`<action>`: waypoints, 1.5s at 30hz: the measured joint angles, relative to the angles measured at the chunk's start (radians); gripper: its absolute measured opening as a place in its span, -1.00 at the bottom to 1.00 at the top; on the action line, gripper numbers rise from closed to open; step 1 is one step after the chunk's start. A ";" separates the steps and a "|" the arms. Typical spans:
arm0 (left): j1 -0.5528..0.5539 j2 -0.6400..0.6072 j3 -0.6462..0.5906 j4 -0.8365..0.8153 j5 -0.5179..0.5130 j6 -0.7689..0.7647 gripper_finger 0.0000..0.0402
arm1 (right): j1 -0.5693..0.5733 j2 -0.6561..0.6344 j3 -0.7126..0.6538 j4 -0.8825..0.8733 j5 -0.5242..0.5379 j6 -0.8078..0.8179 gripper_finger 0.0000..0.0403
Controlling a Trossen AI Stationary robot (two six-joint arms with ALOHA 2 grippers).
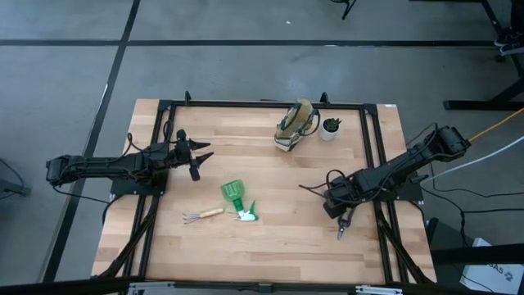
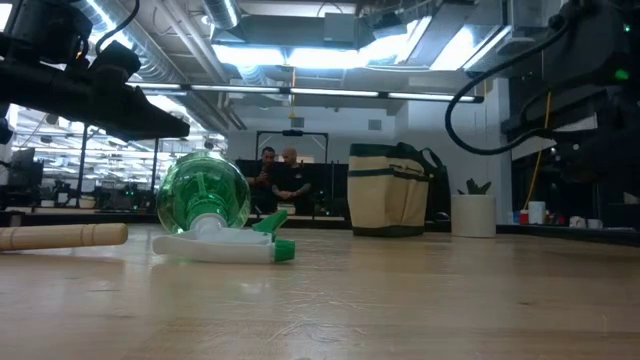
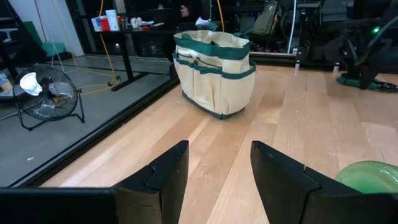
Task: Pick & Place Garden tools in Gardening bag
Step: Put the green shear scissors into the brown gardening bag
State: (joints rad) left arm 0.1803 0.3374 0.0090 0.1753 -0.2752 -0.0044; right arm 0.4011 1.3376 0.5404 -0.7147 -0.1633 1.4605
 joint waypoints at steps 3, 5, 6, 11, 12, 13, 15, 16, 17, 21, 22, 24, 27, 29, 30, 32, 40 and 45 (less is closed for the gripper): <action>0.000 0.000 0.000 0.000 0.000 0.000 -0.16 | 0.000 0.000 0.000 0.000 0.003 -0.058 -0.18; 0.000 0.000 0.000 0.000 0.000 0.000 -0.16 | 0.000 0.000 -0.001 -0.004 0.006 -0.083 -0.23; 0.000 0.000 0.000 0.000 0.000 0.000 -0.16 | 0.000 0.000 -0.001 -0.006 0.010 -0.090 -0.26; 0.000 0.000 0.000 0.000 0.000 0.000 -0.16 | 0.000 0.001 -0.002 -0.014 0.015 -0.142 -0.49; 0.000 0.000 0.000 0.000 0.000 0.000 -0.16 | 0.000 0.001 -0.002 -0.014 0.016 -0.150 -0.53; 0.000 0.000 0.000 0.000 0.000 0.000 -0.16 | 0.000 0.001 -0.002 -0.014 0.019 -0.159 -0.56; 0.000 0.000 0.000 0.000 0.000 0.000 -0.16 | -0.001 0.001 -0.002 -0.013 0.021 -0.174 -0.62; 0.000 0.000 0.000 0.000 0.000 0.000 -0.16 | -0.002 0.001 -0.002 -0.013 0.021 -0.182 -0.64; 0.000 0.000 0.000 0.000 0.000 0.000 -0.16 | -0.002 0.001 -0.002 -0.012 0.023 -0.189 -0.65; 0.000 0.000 0.000 0.000 0.000 0.000 -0.16 | -0.002 0.001 -0.002 -0.011 0.037 -0.193 -0.67; 0.000 0.000 0.000 0.000 0.000 0.000 -0.16 | -0.002 0.001 -0.002 -0.011 0.038 -0.193 -0.67; 0.000 0.000 0.000 0.000 0.000 0.000 -0.16 | -0.002 0.001 -0.002 -0.010 0.040 -0.193 -0.67; 0.000 0.000 0.000 0.000 0.000 0.000 -0.16 | -0.002 0.001 -0.002 -0.009 0.043 -0.201 -0.69; 0.000 0.000 0.000 0.000 0.000 0.000 -0.16 | -0.002 0.002 -0.002 -0.007 0.044 -0.216 -0.72; 0.000 0.000 0.000 0.000 0.000 0.000 -0.16 | -0.002 0.002 -0.002 -0.006 0.044 -0.219 -0.75; 0.000 0.000 0.000 0.000 0.000 0.000 -0.16 | -0.002 0.002 -0.002 -0.005 0.046 -0.228 -0.80; 0.000 0.000 0.000 0.000 0.000 0.000 -0.16 | -0.003 0.002 -0.003 -0.003 0.048 -0.248 -0.85; 0.000 0.000 0.000 0.000 0.000 0.000 -0.16 | -0.021 0.002 -0.003 0.001 0.036 -0.258 -0.86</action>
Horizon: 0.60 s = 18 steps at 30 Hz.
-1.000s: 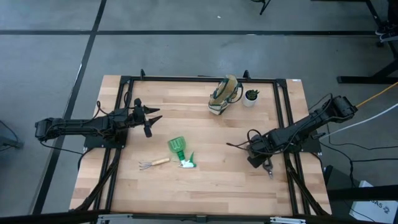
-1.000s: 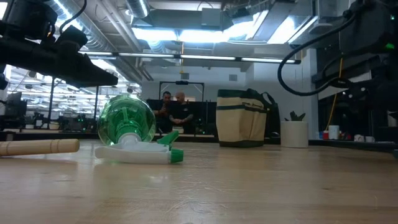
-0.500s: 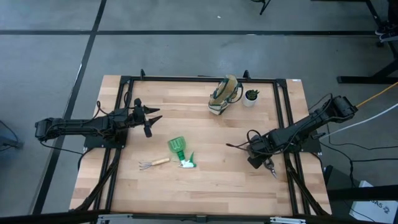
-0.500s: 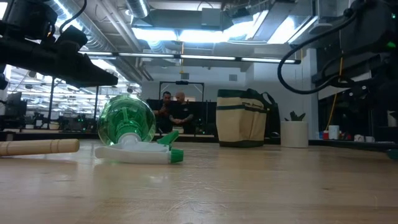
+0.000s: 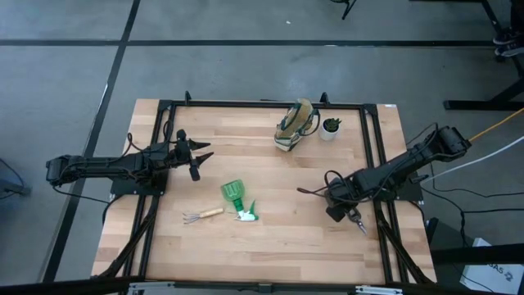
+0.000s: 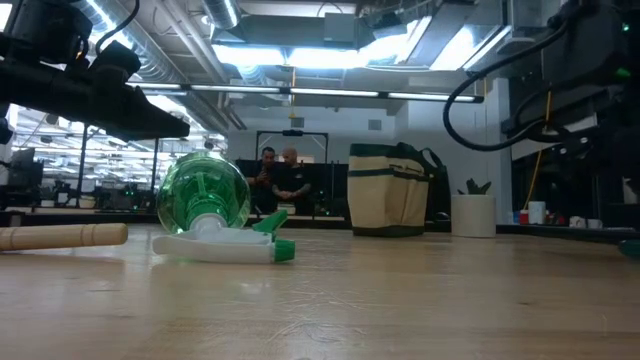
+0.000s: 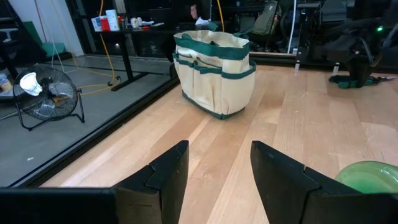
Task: Pick & Place Garden tools in Gardening bag
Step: Put the green shear scissors into the brown gardening bag
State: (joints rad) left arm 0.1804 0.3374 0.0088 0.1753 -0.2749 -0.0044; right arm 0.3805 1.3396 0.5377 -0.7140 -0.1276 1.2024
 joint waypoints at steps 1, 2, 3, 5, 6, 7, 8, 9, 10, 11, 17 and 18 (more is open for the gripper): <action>0.000 0.000 0.000 0.000 0.000 0.000 -0.16 | -0.007 0.000 0.000 0.001 -0.005 -0.009 -0.86; 0.000 0.000 0.000 0.000 0.000 0.000 -0.16 | -0.016 0.000 0.000 0.002 -0.012 -0.021 -0.86; 0.000 0.000 0.000 0.000 0.000 0.000 -0.16 | -0.025 0.001 0.000 0.003 -0.020 -0.035 -0.86; 0.000 0.000 0.000 0.000 0.000 0.000 -0.16 | -0.043 0.001 0.000 0.010 -0.031 -0.060 -0.86; 0.000 0.000 0.000 0.000 0.000 0.000 -0.16 | -0.052 0.001 -0.001 0.014 -0.033 -0.069 -0.86; 0.000 0.000 0.000 0.000 0.000 0.000 -0.16 | -0.059 0.001 -0.001 0.018 -0.034 -0.076 -0.86; 0.000 0.000 0.000 0.000 0.000 0.000 -0.16 | -0.066 0.001 -0.001 0.020 -0.035 -0.084 -0.87; 0.000 0.000 0.000 0.000 0.000 0.000 -0.16 | -0.074 0.001 -0.001 0.024 -0.038 -0.091 -0.87; 0.000 0.000 0.000 0.000 0.000 0.000 -0.16 | -0.081 0.001 -0.001 0.029 -0.039 -0.100 -0.87; 0.000 0.000 0.000 0.000 0.000 0.000 -0.16 | -0.088 0.001 -0.001 0.034 -0.041 -0.109 -0.87; 0.000 0.000 0.000 0.000 0.000 0.000 -0.16 | -0.118 0.003 0.009 0.049 -0.039 -0.149 -0.87; 0.000 0.000 0.000 0.000 0.000 0.000 -0.16 | -0.122 0.004 0.012 0.054 -0.031 -0.162 -0.87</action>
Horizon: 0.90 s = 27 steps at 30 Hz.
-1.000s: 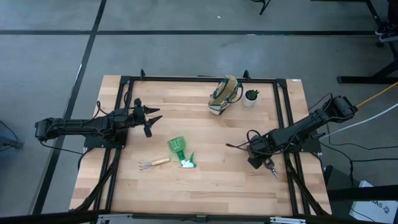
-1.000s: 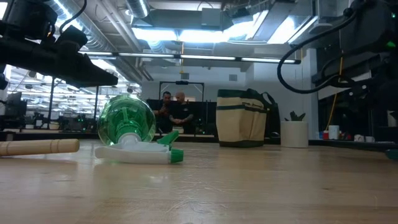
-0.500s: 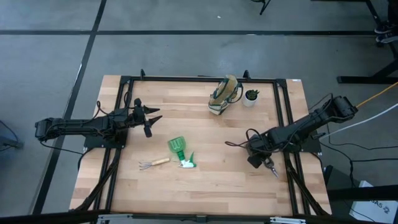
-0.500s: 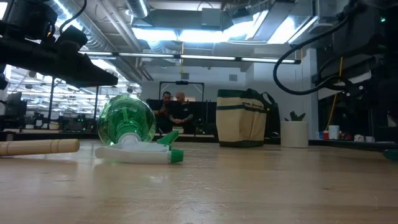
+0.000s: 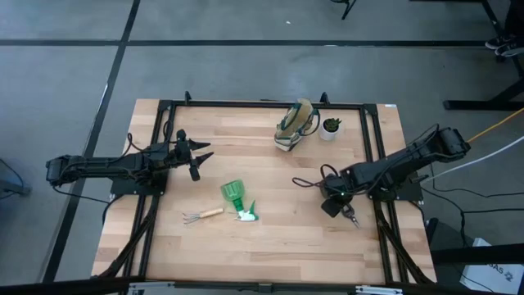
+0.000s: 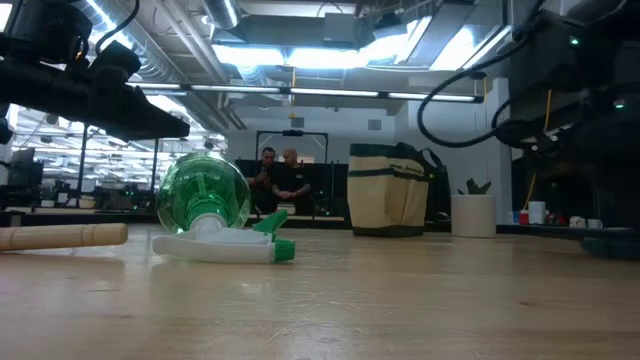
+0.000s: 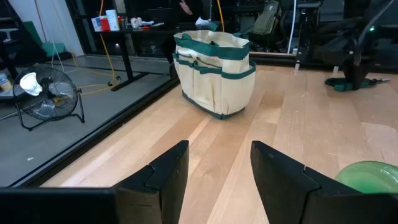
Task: Pick & Place Garden tools in Gardening bag
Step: Put the green shear scissors into the brown gardening bag
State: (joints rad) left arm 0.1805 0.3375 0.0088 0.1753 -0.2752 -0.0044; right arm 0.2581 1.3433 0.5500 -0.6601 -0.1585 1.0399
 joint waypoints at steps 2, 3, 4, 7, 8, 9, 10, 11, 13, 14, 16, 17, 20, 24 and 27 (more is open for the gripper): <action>0.000 0.000 0.000 0.000 0.000 0.000 -0.16 | -0.010 0.000 0.008 0.018 0.027 -0.017 -0.87; 0.000 0.000 0.000 0.000 0.000 0.000 -0.16 | -0.016 0.000 0.011 0.030 0.038 -0.024 -0.87; 0.000 0.000 0.000 0.000 0.000 0.000 -0.16 | -0.021 0.000 0.011 0.039 0.040 -0.030 -0.87; 0.000 0.000 0.000 0.000 0.000 0.000 -0.16 | -0.039 0.000 0.010 0.079 0.041 -0.040 -0.87; 0.000 0.000 0.000 0.000 0.000 0.000 -0.16 | -0.046 0.000 0.011 0.095 0.044 -0.040 -0.87; 0.000 0.000 0.000 0.000 0.000 0.000 -0.16 | -0.051 0.000 0.011 0.104 0.048 -0.040 -0.87; 0.000 0.000 0.000 0.000 0.000 0.000 -0.16 | -0.056 0.000 0.011 0.110 0.052 -0.042 -0.87; 0.000 0.000 0.000 0.000 0.000 0.000 -0.16 | -0.063 0.000 0.011 0.117 0.052 -0.047 -0.87; 0.000 0.000 0.000 0.000 0.000 0.000 -0.16 | -0.077 0.000 0.011 0.147 0.052 -0.061 -0.87; 0.000 0.000 0.000 0.000 0.000 0.000 -0.16 | -0.083 0.000 0.011 0.164 0.058 -0.064 -0.87; 0.000 0.000 0.000 0.000 0.000 0.000 -0.16 | -0.095 0.000 0.012 0.184 0.067 -0.075 -0.87; 0.000 0.000 0.000 0.000 0.000 0.000 -0.16 | -0.100 0.000 0.012 0.200 0.068 -0.084 -0.87; 0.000 0.000 0.000 0.000 0.000 0.000 -0.16 | -0.119 -0.001 0.013 0.264 0.069 -0.107 -0.87; 0.000 0.000 0.000 0.000 0.000 0.000 -0.16 | -0.144 -0.001 0.013 0.319 0.078 -0.163 -0.87; 0.000 0.000 0.000 0.000 0.000 0.000 -0.16 | -0.164 -0.001 0.013 0.338 0.080 -0.176 -0.87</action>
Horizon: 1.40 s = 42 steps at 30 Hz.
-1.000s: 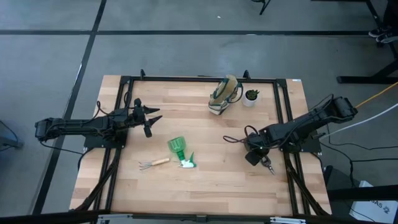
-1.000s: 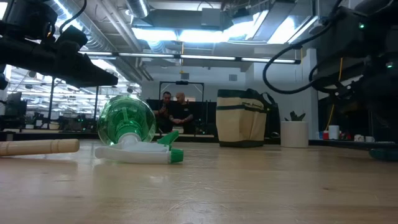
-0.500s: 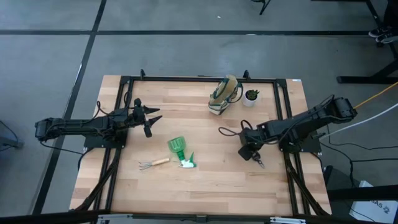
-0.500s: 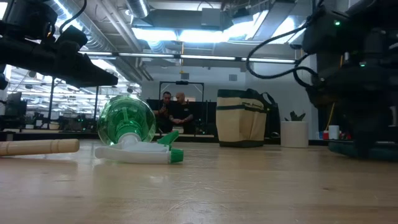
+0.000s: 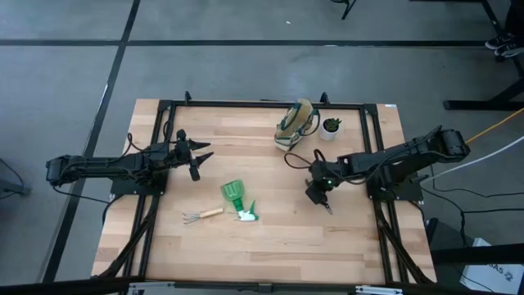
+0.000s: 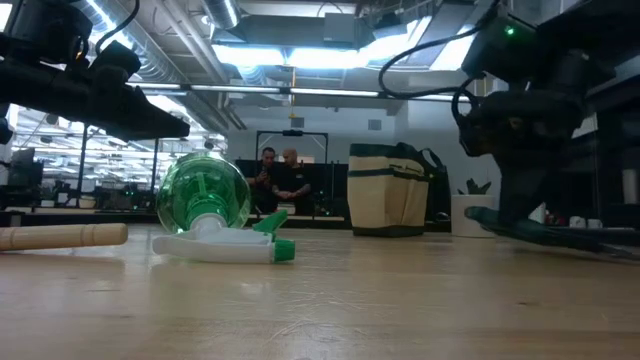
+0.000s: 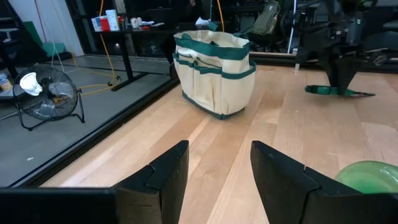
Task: Pick & Place Garden tools in Gardening bag
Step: Put the green shear scissors into the brown gardening bag
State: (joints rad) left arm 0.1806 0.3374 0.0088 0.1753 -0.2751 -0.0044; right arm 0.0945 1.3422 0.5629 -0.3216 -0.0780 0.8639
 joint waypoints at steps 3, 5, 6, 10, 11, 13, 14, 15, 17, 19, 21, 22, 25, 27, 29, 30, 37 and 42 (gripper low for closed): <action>0.000 0.000 0.000 0.000 0.000 0.000 -0.16 | -0.004 -0.001 0.000 0.011 -0.004 -0.012 -0.87; 0.000 0.000 0.000 0.000 0.000 0.000 -0.16 | -0.004 -0.001 0.000 0.017 -0.008 -0.047 -0.87; 0.000 0.000 0.000 0.000 0.000 0.000 -0.16 | -0.004 -0.001 0.000 0.017 -0.008 -0.064 -0.87; 0.000 0.000 0.000 0.000 0.000 0.000 -0.16 | -0.004 -0.002 0.000 0.016 -0.008 -0.078 -0.87; 0.000 0.000 0.000 0.000 0.000 0.000 -0.16 | -0.004 -0.002 0.000 0.016 -0.008 -0.079 -0.87; 0.000 0.000 0.000 0.000 0.000 0.000 -0.16 | -0.004 -0.002 0.000 0.015 -0.008 -0.088 -0.87; 0.000 0.000 0.000 0.000 0.000 0.000 -0.16 | -0.005 -0.002 0.000 0.016 -0.008 -0.094 -0.87; 0.000 0.000 0.000 0.000 0.000 0.000 -0.16 | -0.006 -0.002 0.000 0.015 -0.008 -0.101 -0.87; 0.000 0.000 0.000 0.000 0.000 0.000 -0.16 | -0.014 -0.002 0.000 0.015 -0.010 -0.113 -0.87; 0.000 0.000 0.000 0.000 0.000 0.000 -0.16 | -0.022 -0.002 0.000 0.015 -0.001 -0.118 -0.87; 0.000 0.000 0.000 0.000 0.000 0.000 -0.16 | -0.034 -0.002 0.000 0.015 0.001 -0.121 -0.87; 0.000 0.000 0.000 0.000 0.000 0.000 -0.16 | -0.040 -0.002 0.000 0.015 0.000 -0.121 -0.87; 0.000 0.000 0.000 0.000 0.000 0.000 -0.16 | -0.052 -0.002 0.000 0.018 -0.008 -0.141 -0.87; 0.000 0.000 0.000 0.000 0.000 0.000 -0.16 | -0.058 -0.002 0.000 0.020 -0.008 -0.147 -0.87; 0.000 0.000 0.000 0.000 0.000 0.000 -0.16 | -0.066 -0.002 0.000 0.024 -0.007 -0.151 -0.87; 0.000 0.000 0.000 0.000 0.000 0.000 -0.16 | -0.071 -0.002 0.000 0.033 -0.006 -0.158 -0.87; 0.000 0.000 0.000 0.000 0.000 0.000 -0.16 | -0.092 -0.002 0.001 0.083 -0.023 -0.177 -0.87; 0.000 0.000 0.000 0.000 0.000 0.000 -0.16 | -0.107 -0.002 0.001 0.127 -0.027 -0.199 -0.87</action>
State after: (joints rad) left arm 0.1806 0.3377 0.0086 0.1753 -0.2749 -0.0044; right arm -0.0129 1.3407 0.5636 -0.1944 -0.1051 0.6647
